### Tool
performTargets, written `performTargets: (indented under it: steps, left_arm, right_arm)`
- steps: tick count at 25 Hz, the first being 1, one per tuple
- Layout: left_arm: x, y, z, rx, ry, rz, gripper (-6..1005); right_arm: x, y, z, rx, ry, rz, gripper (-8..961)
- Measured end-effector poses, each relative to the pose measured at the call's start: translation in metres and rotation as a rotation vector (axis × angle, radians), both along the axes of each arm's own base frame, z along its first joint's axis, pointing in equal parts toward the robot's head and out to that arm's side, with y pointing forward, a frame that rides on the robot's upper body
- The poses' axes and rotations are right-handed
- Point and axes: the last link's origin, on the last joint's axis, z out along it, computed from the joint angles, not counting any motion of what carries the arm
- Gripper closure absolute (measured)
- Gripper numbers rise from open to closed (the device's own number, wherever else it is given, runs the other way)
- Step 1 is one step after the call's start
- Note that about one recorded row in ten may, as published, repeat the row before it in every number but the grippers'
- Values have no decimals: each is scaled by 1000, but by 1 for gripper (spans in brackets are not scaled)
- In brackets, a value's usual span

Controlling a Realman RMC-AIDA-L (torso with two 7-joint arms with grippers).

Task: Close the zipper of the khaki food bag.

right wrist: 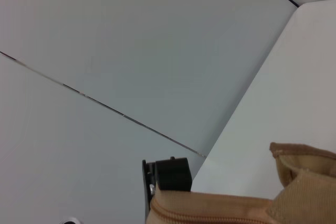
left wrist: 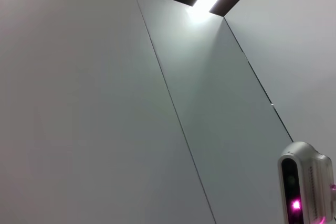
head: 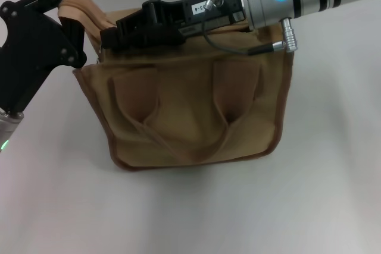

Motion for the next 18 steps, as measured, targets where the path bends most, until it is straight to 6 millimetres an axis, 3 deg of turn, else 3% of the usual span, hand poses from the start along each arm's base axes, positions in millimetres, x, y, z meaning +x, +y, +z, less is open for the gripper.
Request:
performTargets:
  steps: [18]
  left_arm:
    - [1,1,-3,34,12,11,956]
  right_arm:
    - [6,1,2,5,25,-41,727]
